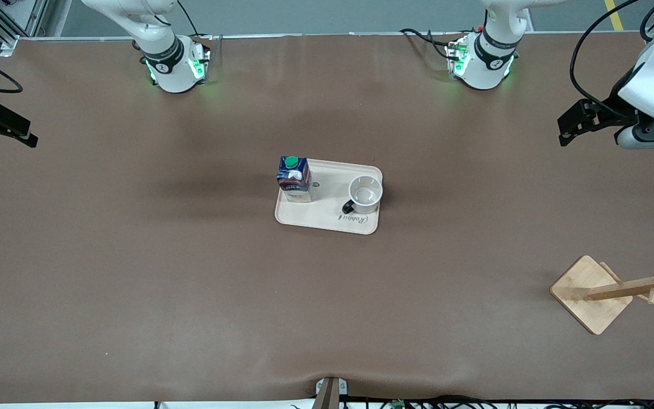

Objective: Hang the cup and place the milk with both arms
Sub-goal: 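Move the left gripper toward the white mug on the tray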

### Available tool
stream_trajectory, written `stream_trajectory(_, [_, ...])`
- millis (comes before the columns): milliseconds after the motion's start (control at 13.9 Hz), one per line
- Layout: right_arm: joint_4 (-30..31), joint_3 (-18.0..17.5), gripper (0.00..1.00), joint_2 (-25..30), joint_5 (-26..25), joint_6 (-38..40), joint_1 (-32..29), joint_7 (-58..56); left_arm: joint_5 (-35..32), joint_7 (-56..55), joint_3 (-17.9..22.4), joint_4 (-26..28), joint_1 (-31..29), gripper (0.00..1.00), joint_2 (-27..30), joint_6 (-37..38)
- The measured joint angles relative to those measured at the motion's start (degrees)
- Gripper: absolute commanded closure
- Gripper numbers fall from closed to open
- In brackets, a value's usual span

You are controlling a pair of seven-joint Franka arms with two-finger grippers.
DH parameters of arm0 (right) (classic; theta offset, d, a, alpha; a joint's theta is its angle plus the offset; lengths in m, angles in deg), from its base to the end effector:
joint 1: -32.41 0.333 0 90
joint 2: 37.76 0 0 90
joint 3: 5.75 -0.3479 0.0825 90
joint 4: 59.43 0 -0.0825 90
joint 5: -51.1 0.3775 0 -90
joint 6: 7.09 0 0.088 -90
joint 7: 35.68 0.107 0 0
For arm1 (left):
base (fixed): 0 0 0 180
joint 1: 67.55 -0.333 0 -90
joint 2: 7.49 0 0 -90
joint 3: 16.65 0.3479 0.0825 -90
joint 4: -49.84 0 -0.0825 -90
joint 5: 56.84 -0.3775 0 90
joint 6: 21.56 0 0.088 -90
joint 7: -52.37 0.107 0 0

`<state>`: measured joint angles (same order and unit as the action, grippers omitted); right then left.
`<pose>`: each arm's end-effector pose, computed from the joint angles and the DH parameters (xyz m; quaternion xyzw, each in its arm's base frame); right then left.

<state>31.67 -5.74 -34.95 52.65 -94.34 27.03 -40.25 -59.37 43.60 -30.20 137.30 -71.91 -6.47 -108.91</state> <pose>0.5242 -0.0464 0.6697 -0.9998 0.0066 0.0079 0.0143 0.5314 -0.0825 0.6824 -0.9997 0.0025 -0.0114 0.0226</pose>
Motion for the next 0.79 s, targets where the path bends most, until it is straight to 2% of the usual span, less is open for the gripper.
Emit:
stream_trajectory(574, [0.0,0.0,0.0,-0.01,0.0,-0.01,-0.01,0.0,0.18,-0.03,-0.69,-0.63,1.02,0.0,-1.67,0.03])
stream_trajectory(789, [-0.01,0.02,0.0,-0.03,0.0,-0.08,-0.03,0.0,0.34,-1.23,-1.38,1.14,5.81,0.0,-4.37,-0.17])
